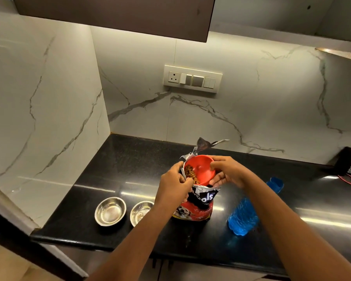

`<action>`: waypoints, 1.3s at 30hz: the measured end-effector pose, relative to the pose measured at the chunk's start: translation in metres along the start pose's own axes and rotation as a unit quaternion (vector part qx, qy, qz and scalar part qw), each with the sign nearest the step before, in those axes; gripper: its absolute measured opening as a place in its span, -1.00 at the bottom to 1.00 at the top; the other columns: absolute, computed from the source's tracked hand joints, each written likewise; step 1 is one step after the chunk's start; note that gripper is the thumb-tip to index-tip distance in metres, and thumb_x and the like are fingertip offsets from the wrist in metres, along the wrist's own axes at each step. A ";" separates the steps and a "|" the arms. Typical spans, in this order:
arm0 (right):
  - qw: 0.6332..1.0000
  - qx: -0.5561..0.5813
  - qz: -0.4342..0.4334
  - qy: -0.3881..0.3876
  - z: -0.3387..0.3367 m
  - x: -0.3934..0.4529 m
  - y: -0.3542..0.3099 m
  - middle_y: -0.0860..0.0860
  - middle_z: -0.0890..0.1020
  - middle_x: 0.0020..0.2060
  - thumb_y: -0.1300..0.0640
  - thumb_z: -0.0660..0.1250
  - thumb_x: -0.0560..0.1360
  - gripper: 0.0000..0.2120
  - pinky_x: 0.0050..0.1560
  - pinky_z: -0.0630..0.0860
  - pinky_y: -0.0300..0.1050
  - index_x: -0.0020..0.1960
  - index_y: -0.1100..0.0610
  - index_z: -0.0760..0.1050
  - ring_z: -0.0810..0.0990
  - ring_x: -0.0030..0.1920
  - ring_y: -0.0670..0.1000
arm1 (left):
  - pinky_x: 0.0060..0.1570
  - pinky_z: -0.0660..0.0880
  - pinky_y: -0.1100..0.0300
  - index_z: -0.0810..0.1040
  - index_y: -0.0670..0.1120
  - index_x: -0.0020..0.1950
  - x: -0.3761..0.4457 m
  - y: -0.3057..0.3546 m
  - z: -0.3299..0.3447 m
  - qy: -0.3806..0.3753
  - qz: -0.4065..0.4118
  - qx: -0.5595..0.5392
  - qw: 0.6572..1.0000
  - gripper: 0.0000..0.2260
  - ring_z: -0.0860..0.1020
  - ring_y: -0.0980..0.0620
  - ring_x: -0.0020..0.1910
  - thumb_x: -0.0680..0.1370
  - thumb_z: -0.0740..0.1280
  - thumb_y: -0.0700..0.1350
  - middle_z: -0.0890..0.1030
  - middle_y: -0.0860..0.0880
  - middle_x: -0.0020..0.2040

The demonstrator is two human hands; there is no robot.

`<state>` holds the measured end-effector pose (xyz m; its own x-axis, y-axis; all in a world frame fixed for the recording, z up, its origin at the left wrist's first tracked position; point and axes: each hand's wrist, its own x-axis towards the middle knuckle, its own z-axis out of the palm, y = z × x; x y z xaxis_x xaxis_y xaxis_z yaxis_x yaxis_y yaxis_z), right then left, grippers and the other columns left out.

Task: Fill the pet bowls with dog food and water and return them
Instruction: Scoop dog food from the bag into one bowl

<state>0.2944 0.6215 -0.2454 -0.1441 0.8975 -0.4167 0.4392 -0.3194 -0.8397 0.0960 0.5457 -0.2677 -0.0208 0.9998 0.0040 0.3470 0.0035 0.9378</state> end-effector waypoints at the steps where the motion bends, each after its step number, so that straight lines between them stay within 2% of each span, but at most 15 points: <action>1: 0.999 0.032 0.003 0.001 -0.002 -0.003 0.000 0.29 0.69 -0.03 0.30 0.21 0.62 -0.52 -0.29 0.70 -0.09 0.51 0.02 0.40 0.70 -0.36 0.07 | -0.10 0.67 0.03 0.33 0.00 0.52 0.001 -0.001 0.001 0.000 -0.002 0.002 1.000 -0.45 0.63 0.05 -0.33 0.53 0.34 -0.17 0.68 -0.13 -0.24; 4: 0.995 0.099 0.016 0.004 -0.004 -0.012 0.002 0.27 0.68 -0.07 0.32 0.20 0.59 -0.47 -0.35 0.67 -0.14 0.53 0.05 0.36 0.68 -0.39 0.04 | -0.09 0.67 0.01 0.30 0.02 0.54 0.002 -0.003 0.002 -0.003 0.000 0.004 1.000 -0.43 0.63 0.06 -0.31 0.53 0.34 -0.14 0.68 -0.10 -0.25; 9: 0.987 0.162 0.012 0.011 -0.006 -0.021 0.008 0.26 0.68 -0.10 0.30 0.22 0.57 -0.45 -0.35 0.68 -0.16 0.55 0.05 0.33 0.67 -0.39 0.01 | -0.07 0.66 0.06 0.28 0.04 0.54 0.003 -0.001 0.001 -0.009 0.009 0.006 1.000 -0.45 0.61 0.11 -0.33 0.56 0.33 -0.13 0.69 -0.07 -0.24; 14: 0.980 0.195 -0.020 0.021 -0.012 -0.034 0.004 0.18 0.69 -0.26 0.30 0.20 0.60 -0.52 -0.36 0.68 -0.16 0.49 0.04 0.37 0.66 -0.43 -0.01 | 0.03 0.61 0.11 0.28 0.05 0.54 0.006 0.006 -0.011 0.013 0.044 0.028 0.999 -0.49 0.62 0.27 -0.32 0.61 0.31 0.05 0.68 0.03 -0.33; 17: 0.978 0.201 -0.047 0.020 -0.013 -0.041 -0.006 0.14 0.68 -0.35 0.29 0.16 0.63 -0.61 -0.39 0.66 -0.18 0.40 0.02 0.40 0.65 -0.46 -0.03 | -0.11 0.62 0.09 0.31 0.03 0.52 0.012 0.008 -0.022 0.030 0.062 0.023 0.997 -0.52 0.56 0.32 -0.43 0.62 0.28 0.09 0.67 0.04 -0.35; 22: 0.974 0.216 -0.068 0.012 -0.002 -0.047 -0.027 0.15 0.67 -0.37 0.32 0.17 0.61 -0.61 -0.39 0.67 -0.16 0.38 0.03 0.41 0.65 -0.48 -0.01 | -0.41 0.47 0.31 0.35 0.00 0.49 0.021 0.007 -0.040 0.048 0.063 -0.017 0.997 -0.58 0.50 0.23 -0.53 0.64 0.27 0.03 0.66 0.00 -0.35; 28: 0.967 0.236 -0.087 -0.045 0.034 -0.041 -0.059 0.24 0.72 -0.24 0.34 0.21 0.60 -0.59 -0.35 0.70 -0.11 0.36 0.01 0.47 0.71 -0.43 0.05 | -0.50 0.45 0.35 0.45 -0.06 0.39 0.025 -0.012 -0.092 0.095 0.050 -0.023 0.994 -0.67 0.52 0.20 -0.53 0.63 0.28 -0.03 0.65 -0.03 -0.33; 35: 0.966 0.224 -0.081 -0.102 0.117 -0.015 -0.080 0.28 0.74 -0.02 0.35 0.26 0.60 -0.51 -0.29 0.72 -0.02 0.45 -0.03 0.45 0.75 -0.32 0.17 | -0.43 0.48 0.27 0.49 0.00 0.33 0.013 -0.077 -0.166 0.195 -0.052 0.033 0.979 -0.70 0.54 0.19 -0.53 0.62 0.31 0.04 0.68 -0.05 -0.29; 39: 0.972 0.193 -0.073 -0.111 0.167 -0.001 -0.073 0.27 0.74 -0.02 0.34 0.31 0.60 -0.46 -0.22 0.73 0.04 0.47 -0.11 0.44 0.77 -0.25 0.22 | -0.10 0.63 -0.06 0.52 -0.02 0.29 -0.006 -0.144 -0.196 0.227 -0.133 0.094 0.960 -0.67 0.64 -0.01 -0.35 0.59 0.31 0.11 0.69 0.00 -0.31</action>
<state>0.1143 0.5929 -0.2419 -0.3873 0.8678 -0.3114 0.0401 -0.3215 -0.9460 -0.1373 0.5356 -0.3351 -0.5236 0.8512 -0.0365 0.4345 0.3037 0.8479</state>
